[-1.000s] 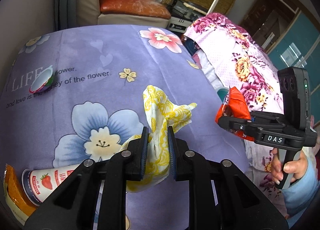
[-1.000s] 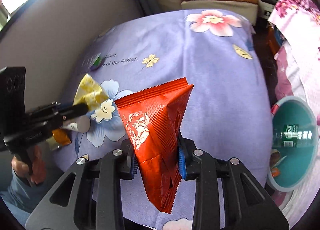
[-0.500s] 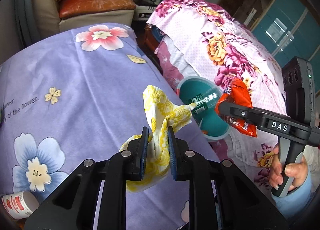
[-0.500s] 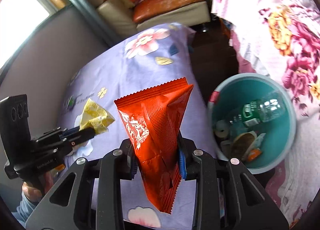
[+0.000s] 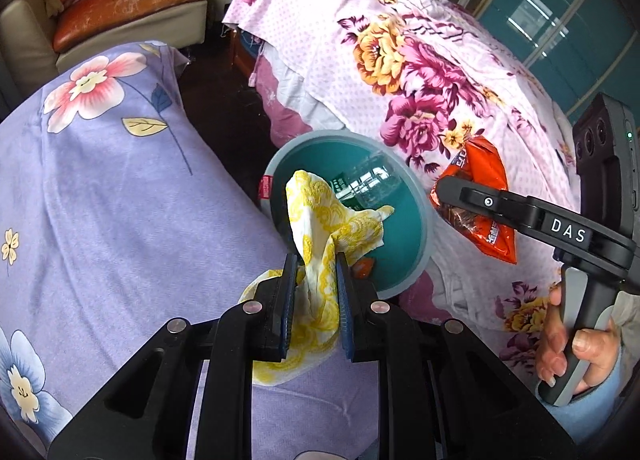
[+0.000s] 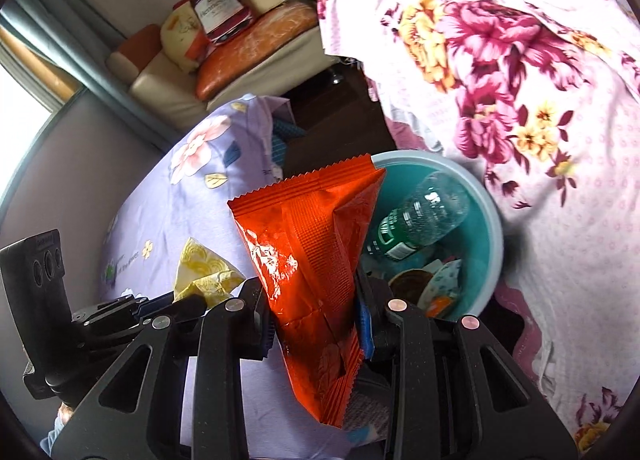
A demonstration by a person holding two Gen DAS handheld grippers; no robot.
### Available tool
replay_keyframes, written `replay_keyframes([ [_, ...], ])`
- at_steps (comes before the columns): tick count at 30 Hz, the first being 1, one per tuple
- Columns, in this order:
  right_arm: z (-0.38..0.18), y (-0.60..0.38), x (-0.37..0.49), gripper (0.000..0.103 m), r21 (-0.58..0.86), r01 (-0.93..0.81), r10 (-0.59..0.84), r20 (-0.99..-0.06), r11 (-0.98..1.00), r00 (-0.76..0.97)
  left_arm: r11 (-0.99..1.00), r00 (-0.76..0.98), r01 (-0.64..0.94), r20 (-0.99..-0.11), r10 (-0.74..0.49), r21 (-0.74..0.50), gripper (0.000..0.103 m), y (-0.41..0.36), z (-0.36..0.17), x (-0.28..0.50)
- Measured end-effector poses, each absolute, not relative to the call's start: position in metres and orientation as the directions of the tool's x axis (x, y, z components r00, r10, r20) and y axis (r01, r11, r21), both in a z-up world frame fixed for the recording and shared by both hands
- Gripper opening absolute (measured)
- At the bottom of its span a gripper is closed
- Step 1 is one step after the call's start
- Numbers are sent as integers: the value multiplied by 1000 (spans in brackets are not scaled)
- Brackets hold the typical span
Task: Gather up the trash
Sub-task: 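Carry the tissue and red packet over the teal bin and open both tools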
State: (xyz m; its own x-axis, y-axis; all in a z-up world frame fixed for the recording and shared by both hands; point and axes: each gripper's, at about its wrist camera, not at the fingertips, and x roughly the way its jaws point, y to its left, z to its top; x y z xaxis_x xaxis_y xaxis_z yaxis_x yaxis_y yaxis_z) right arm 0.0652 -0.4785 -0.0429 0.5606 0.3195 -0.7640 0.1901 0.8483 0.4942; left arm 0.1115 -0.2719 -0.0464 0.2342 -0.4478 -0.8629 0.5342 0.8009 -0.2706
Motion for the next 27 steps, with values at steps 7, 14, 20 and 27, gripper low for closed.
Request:
replay_keyframes([
  [7,-50,-505,63,31,495,232,298,-770,838,565,783,191,564,-882,-432,-261,20,-313,-64,121],
  [14,-54,-524,61,32,481,273,268,-783,833,561,776,165,569,-885,-434,-274,63,-338,-76,127],
  [20,-61,-528,65,32,476,287,265,-793,831,549,783,200,564,-876,-439,-264,88,-339,-73,129],
  [27,-65,-523,72,32,461,289,260,-806,839,532,804,201,528,-879,-432,-274,89,-321,-78,133],
])
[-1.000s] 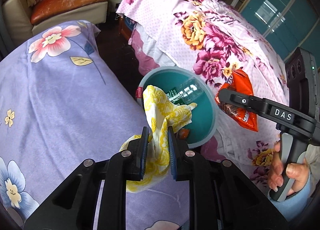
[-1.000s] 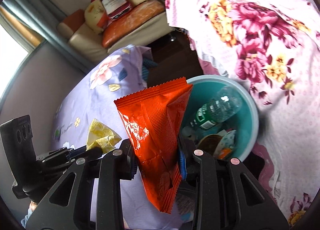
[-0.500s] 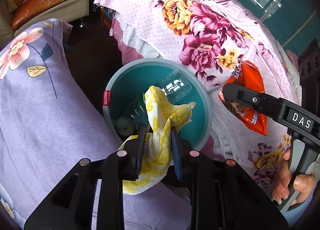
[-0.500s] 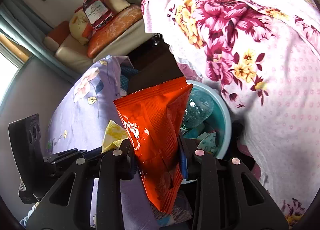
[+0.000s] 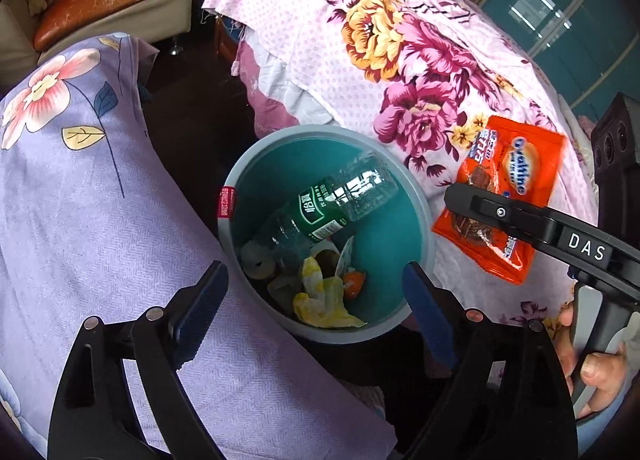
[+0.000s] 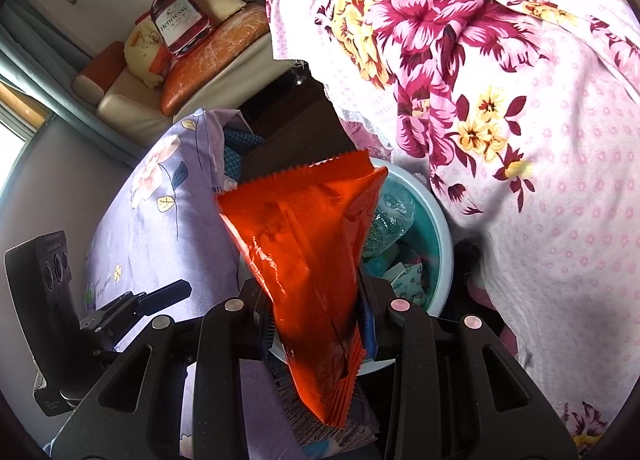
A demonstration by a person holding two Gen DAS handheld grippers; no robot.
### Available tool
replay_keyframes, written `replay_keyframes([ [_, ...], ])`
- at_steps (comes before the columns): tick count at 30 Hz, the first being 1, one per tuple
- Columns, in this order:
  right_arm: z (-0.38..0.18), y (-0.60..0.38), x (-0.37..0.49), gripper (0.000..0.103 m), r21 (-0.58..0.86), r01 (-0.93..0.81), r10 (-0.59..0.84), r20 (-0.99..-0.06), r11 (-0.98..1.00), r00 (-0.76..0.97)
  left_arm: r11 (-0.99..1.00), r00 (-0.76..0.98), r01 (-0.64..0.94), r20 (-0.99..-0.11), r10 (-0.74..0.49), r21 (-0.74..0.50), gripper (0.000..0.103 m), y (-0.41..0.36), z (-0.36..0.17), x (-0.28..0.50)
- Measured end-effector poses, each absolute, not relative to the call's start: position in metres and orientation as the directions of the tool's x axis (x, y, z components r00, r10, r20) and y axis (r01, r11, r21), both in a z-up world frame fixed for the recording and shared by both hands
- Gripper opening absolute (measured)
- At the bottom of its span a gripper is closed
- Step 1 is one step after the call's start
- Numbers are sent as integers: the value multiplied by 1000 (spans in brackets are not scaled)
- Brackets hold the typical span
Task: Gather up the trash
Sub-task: 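Carry the tissue and red packet over the teal bin and open both tools, then withdraw both open tools from the bin back over the table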
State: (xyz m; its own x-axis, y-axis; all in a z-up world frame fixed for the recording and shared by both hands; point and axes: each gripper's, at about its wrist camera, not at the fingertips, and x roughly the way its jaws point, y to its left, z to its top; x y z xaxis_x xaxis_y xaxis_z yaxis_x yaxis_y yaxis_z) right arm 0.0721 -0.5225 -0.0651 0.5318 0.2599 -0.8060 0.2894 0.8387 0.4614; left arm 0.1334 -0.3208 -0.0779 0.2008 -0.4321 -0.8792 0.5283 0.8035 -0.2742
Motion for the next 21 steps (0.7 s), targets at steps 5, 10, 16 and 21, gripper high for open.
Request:
replay_keyframes([
  [5,-67,-513,76,32,450,280,262,-815,848,517,817,224,507,-874,-431,-274,91,-303,-74,132],
  [10,-63,-502,78,66,414,281,230,-829,866,510,823,239,494,-866,-438,-280,92,-287,-71,129],
  [16,-60,-495,77,71,401,302,216,-841,865,497,826,248,484,-860,-445,-289,92,-271,-68,125],
  [21,-57,-487,79,73,395,299,219,-848,869,483,832,260,470,-855,-449,-294,93,-257,-65,121],
])
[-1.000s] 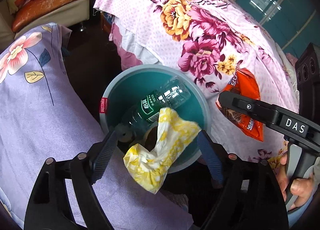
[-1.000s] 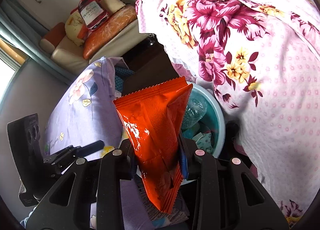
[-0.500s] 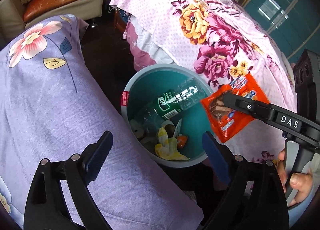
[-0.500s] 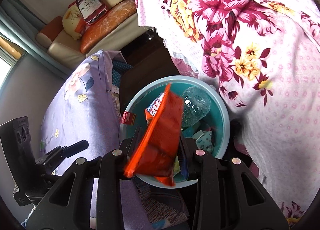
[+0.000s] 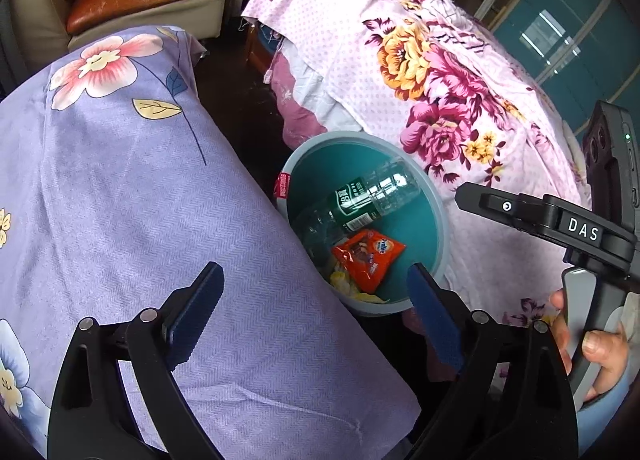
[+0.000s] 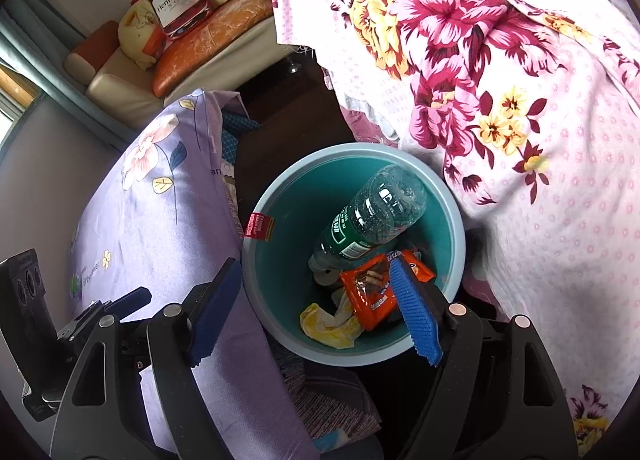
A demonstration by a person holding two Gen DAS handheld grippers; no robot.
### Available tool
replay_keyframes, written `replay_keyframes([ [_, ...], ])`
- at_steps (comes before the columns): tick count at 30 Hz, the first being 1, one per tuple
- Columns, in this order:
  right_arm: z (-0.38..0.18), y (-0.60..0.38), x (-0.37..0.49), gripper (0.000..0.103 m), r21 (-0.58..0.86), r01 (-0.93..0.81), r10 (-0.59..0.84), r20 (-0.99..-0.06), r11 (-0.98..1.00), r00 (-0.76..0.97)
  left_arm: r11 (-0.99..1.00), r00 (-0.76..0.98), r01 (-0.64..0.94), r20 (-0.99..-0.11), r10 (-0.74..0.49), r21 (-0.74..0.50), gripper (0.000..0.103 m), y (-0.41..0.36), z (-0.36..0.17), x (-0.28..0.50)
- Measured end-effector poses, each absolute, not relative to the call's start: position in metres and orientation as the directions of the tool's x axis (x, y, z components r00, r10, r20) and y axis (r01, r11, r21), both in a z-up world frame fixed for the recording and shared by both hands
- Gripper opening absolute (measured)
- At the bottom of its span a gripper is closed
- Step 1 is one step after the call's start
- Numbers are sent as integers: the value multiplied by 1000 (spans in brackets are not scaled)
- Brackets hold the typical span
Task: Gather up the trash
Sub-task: 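Withdraw both open tools from the bin back over the table, then grasp the orange foil snack bag with the left tool while the right tool grasps the strawberry yogurt cup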
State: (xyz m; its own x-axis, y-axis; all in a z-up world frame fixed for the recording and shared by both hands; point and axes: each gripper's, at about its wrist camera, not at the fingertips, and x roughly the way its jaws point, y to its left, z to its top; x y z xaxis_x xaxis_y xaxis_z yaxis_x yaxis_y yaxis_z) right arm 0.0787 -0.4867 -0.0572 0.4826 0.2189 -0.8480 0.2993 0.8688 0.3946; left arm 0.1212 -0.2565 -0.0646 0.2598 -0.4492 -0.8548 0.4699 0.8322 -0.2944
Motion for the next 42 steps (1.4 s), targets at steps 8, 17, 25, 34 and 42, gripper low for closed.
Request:
replay_keyframes([
  [8,-46,-459,78,76,375,261,220,-852,890,474,842,291,450,-843,-452,-296,93,-222,-55,111],
  [17,-27,-411,74,76,340,188,223,-858,921,462,864,341,406,-829,-444,-296,94,-170,-42,93],
  [25,-16,-351,71,77,323,77,259,-861,943,437,905,412,327,-821,-396,-272,94,-97,-28,69],
  [34,-3,-267,68,77,289,-92,301,-868,953,394,946,473,227,-823,-314,-231,94,-8,-15,35],
  [42,5,-194,62,77,258,-251,334,-880,933,338,971,510,144,-827,-237,-190,94,67,-5,0],
])
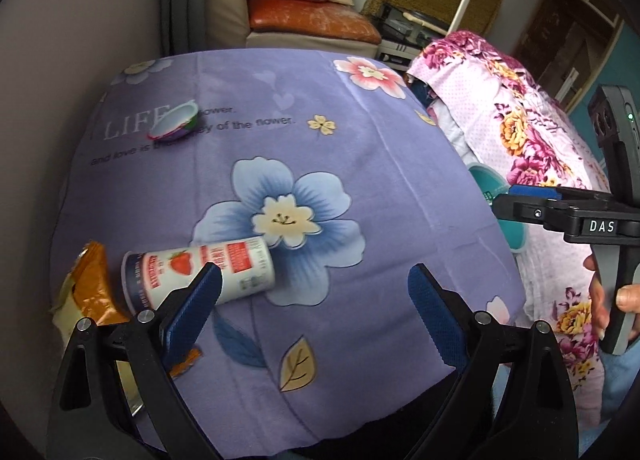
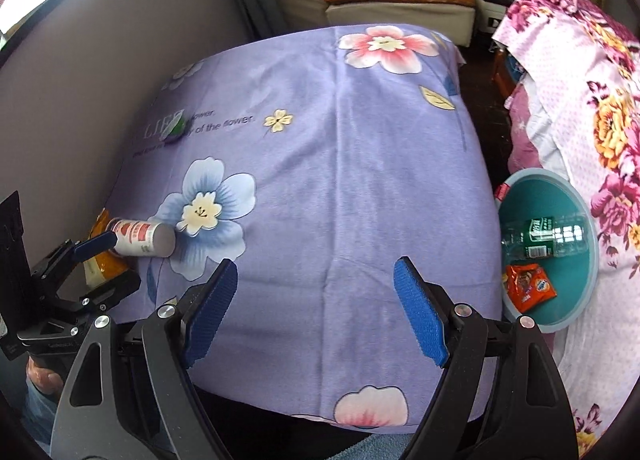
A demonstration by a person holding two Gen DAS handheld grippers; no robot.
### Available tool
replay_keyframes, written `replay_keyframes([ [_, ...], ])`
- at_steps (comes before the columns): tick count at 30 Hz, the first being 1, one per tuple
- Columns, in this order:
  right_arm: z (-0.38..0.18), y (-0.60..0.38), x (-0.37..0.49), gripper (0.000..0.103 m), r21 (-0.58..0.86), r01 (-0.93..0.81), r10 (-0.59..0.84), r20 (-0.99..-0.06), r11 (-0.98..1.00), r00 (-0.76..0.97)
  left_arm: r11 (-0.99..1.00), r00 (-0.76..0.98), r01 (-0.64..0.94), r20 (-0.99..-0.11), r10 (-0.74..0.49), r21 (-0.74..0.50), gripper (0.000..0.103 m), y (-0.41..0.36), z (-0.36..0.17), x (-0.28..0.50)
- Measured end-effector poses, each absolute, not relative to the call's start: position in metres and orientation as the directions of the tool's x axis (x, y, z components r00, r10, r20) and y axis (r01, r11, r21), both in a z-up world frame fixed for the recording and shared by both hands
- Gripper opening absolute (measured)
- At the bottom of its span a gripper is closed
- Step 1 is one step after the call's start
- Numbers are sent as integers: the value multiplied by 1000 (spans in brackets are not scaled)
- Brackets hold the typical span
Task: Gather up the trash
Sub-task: 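Grasp the orange foil snack bag with the left tool while the right tool grasps the strawberry yogurt cup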
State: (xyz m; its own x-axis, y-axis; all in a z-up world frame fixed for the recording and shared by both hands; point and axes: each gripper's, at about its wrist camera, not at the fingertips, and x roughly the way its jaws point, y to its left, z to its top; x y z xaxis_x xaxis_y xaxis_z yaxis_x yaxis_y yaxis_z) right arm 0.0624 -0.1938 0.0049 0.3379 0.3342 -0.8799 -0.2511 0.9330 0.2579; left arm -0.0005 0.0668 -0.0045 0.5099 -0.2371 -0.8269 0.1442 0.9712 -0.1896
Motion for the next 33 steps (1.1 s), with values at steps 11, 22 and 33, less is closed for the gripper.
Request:
replay_keyframes([
  [11,9,-73,58,77,183,-541,340,-917,821,207,993,522,53,-845,-116,-103,94,153,2,-44],
  [22,-10,16,56,77,164,-690,328,-938,705,112,995,475,-36,-877,-67,-96,94,219,-19,-63],
  [33,-36,74,62,77,140,-832,303,-952,536,35,995,423,-41,-904,-62,-88,94,227,-50,-62],
])
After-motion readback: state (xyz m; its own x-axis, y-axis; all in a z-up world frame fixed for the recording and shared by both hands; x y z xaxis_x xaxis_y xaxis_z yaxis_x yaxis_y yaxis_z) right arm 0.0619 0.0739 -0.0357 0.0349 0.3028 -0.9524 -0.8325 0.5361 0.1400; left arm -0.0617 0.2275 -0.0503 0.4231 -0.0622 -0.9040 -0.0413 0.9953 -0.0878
